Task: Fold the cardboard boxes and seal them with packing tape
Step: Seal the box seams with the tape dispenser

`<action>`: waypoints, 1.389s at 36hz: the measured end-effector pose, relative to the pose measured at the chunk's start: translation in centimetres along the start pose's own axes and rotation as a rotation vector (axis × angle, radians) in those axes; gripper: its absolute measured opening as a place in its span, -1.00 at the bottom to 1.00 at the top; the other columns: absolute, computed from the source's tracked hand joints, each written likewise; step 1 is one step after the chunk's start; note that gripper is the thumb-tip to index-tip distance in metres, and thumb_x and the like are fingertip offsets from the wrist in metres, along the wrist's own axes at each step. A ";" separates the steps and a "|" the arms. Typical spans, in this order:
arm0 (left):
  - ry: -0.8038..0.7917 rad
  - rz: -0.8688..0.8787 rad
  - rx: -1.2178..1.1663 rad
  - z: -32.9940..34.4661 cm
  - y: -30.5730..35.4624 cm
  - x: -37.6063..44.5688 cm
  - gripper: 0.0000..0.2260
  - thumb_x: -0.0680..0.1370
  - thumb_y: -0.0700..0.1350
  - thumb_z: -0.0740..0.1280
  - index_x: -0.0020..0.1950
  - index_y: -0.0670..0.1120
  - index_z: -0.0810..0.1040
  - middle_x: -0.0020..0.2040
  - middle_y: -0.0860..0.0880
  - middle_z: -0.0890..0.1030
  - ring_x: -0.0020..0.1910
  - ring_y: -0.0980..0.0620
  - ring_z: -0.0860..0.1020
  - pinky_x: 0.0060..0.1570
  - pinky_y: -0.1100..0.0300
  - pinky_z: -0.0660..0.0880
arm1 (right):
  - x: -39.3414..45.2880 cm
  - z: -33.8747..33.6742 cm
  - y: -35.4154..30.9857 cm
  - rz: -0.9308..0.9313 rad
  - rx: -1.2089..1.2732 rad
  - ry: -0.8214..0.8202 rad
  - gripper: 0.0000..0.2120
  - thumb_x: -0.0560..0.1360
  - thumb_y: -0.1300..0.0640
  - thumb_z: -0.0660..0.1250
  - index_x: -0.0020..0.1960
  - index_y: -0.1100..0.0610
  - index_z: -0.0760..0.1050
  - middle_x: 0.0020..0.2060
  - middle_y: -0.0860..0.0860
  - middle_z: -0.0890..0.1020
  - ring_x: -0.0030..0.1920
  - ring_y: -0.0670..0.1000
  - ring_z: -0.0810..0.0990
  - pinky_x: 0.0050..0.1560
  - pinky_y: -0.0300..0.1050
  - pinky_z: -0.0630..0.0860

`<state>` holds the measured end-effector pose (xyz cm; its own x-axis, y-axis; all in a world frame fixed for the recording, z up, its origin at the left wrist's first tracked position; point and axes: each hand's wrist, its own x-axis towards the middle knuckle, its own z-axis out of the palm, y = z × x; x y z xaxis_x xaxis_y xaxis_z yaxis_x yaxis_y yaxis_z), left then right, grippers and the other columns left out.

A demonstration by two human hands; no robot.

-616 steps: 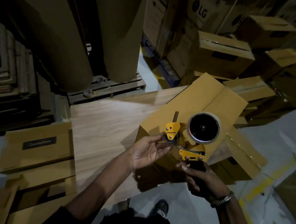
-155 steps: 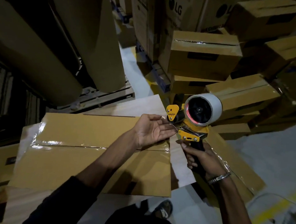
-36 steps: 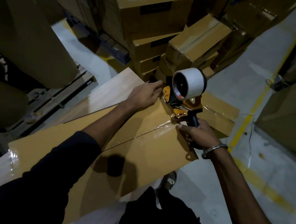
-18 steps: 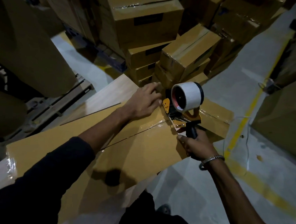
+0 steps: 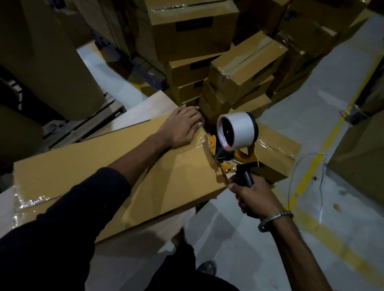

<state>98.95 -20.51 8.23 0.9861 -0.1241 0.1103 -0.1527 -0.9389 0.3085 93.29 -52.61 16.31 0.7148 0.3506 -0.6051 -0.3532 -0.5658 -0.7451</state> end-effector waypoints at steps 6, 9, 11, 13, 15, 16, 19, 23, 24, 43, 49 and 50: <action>0.066 0.061 0.004 -0.9 2.8 -1.4 -0.63 0.73 0.12 0.13 0.33 -0.04 0.61 0.40 -0.07 0.56 0.59 -0.09 0.28 0.56 -0.08 0.21 | -0.6 0.8 2.2 0.012 0.036 0.055 -0.94 0.58 0.14 0.42 0.04 0.10 0.59 -0.42 0.02 0.48 -0.48 -0.02 0.43 -0.40 -0.10 0.41; 0.036 0.121 0.029 0.4 5.9 -3.0 -0.68 0.69 0.02 0.18 0.32 -0.07 0.60 0.39 -0.09 0.57 0.53 -0.07 0.36 0.56 -0.11 0.24 | -0.4 1.0 2.4 -0.005 0.045 0.060 -0.93 0.57 0.15 0.42 0.04 0.10 0.60 -0.42 0.02 0.48 -0.49 -0.01 0.43 -0.39 -0.09 0.42; 0.043 0.087 -0.008 1.5 7.5 -3.8 -0.70 0.65 -0.10 0.22 0.32 -0.12 0.58 0.37 -0.13 0.59 0.45 -0.09 0.45 0.57 -0.12 0.23 | -0.5 1.1 2.6 -0.003 0.044 0.063 -0.93 0.57 0.14 0.42 0.04 0.10 0.59 -0.40 0.03 0.49 -0.47 -0.01 0.44 -0.39 -0.09 0.43; 0.072 0.050 -0.029 2.1 8.0 -4.2 -0.70 0.65 -0.13 0.22 0.36 -0.13 0.55 0.38 -0.14 0.58 0.44 -0.08 0.46 0.59 -0.12 0.20 | -0.7 1.2 2.8 -0.002 0.048 0.065 -0.93 0.58 0.14 0.42 0.05 0.10 0.59 -0.38 0.04 0.50 -0.46 -0.01 0.45 -0.38 -0.09 0.44; 0.095 0.037 -0.037 2.3 8.0 -4.4 -0.68 0.69 -0.08 0.17 0.40 -0.10 0.51 0.39 -0.10 0.57 0.47 -0.04 0.42 0.60 -0.11 0.16 | -1.2 1.1 2.9 -0.006 0.056 0.060 -0.92 0.58 0.14 0.42 0.05 0.11 0.58 -0.38 0.04 0.50 -0.47 -0.02 0.45 -0.40 -0.10 0.43; 0.100 0.033 -0.036 2.3 8.0 -4.5 -0.68 0.71 -0.06 0.14 0.41 -0.09 0.50 0.40 -0.10 0.56 0.48 -0.03 0.41 0.61 -0.11 0.15 | -1.5 1.0 2.9 -0.009 0.060 0.052 -0.92 0.59 0.14 0.41 0.06 0.11 0.58 -0.38 0.04 0.49 -0.48 -0.03 0.44 -0.42 -0.11 0.42; 0.108 0.039 -0.041 2.3 7.8 -4.3 -0.70 0.72 -0.04 0.12 0.38 -0.07 0.52 0.36 -0.09 0.57 0.45 -0.03 0.42 0.58 -0.13 0.20 | -2.9 0.5 3.4 -0.022 0.071 0.029 -0.94 0.60 0.15 0.40 0.07 0.09 0.59 -0.43 0.00 0.47 -0.50 -0.05 0.41 -0.47 -0.15 0.39; 0.119 0.049 -0.059 2.6 7.5 -4.1 -0.75 0.74 -0.03 0.12 0.28 -0.03 0.54 0.28 -0.06 0.59 0.41 -0.02 0.44 0.54 -0.13 0.26 | -5.2 -0.4 5.8 -0.023 0.071 0.017 -0.95 0.59 0.15 0.41 0.05 0.08 0.60 -0.50 -0.06 0.46 -0.51 -0.04 0.42 -0.45 -0.13 0.39; 0.111 0.051 -0.054 2.7 7.5 -4.1 -0.74 0.73 -0.02 0.11 0.28 -0.03 0.54 0.29 -0.06 0.59 0.42 -0.02 0.43 0.54 -0.13 0.26 | -5.8 -0.4 6.5 -0.018 0.080 0.021 -0.96 0.59 0.16 0.40 0.04 0.09 0.61 -0.50 -0.05 0.45 -0.51 -0.04 0.41 -0.44 -0.13 0.38; -0.006 0.081 0.045 3.3 12.5 -8.4 -0.61 0.76 0.11 0.03 0.48 0.03 0.46 0.56 -0.06 0.41 0.64 -0.10 0.18 0.60 -0.16 0.13 | -8.8 0.2 9.3 -0.017 0.144 0.064 -0.96 0.60 0.19 0.39 0.03 0.14 0.60 -0.52 -0.05 0.41 -0.54 -0.03 0.35 -0.45 -0.14 0.31; -0.018 0.046 -0.002 3.1 12.8 -8.4 -0.58 0.74 0.25 0.01 0.42 0.13 0.50 0.55 -0.01 0.41 0.64 -0.04 0.15 0.58 -0.13 0.11 | -11.2 -1.2 11.4 0.012 0.162 0.045 -0.96 0.61 0.21 0.39 0.02 0.14 0.63 -0.50 0.00 0.38 -0.52 0.02 0.32 -0.43 -0.13 0.29; -0.020 0.041 0.001 3.0 12.9 -8.4 -0.55 0.73 0.30 0.00 0.42 0.14 0.51 0.54 -0.01 0.42 0.64 -0.04 0.15 0.58 -0.14 0.12 | -11.4 -1.1 11.7 0.010 0.162 0.046 -0.96 0.61 0.21 0.39 0.02 0.15 0.62 -0.51 0.00 0.38 -0.53 0.02 0.31 -0.43 -0.12 0.29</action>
<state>88.87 -32.58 8.45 0.9802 -0.1686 0.1037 -0.1926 -0.9333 0.3031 81.65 -64.02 14.78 0.7359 0.3090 -0.6024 -0.4506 -0.4406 -0.7764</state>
